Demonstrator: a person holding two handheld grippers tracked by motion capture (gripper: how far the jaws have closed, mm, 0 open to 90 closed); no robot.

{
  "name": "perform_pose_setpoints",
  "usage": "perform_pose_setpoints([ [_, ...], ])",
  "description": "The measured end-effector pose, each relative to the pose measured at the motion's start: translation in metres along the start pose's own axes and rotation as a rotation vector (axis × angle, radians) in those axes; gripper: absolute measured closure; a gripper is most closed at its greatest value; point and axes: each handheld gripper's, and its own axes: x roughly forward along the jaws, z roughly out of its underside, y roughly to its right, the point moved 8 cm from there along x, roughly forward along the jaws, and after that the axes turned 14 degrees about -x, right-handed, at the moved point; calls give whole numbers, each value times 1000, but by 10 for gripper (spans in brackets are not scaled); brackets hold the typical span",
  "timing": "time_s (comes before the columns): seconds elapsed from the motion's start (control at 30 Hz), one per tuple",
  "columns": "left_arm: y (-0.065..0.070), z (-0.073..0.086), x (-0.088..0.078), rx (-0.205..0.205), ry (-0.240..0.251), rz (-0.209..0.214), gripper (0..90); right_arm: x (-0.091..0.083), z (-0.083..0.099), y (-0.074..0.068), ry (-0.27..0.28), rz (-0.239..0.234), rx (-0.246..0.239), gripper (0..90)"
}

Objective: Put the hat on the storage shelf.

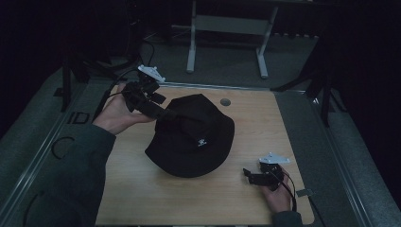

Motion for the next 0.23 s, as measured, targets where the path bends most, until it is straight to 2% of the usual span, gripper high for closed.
perform_pose_setpoints([
  [0.23,-2,0,-7,-5,19,-7,253,0,0,0,0,0,1,181],
])
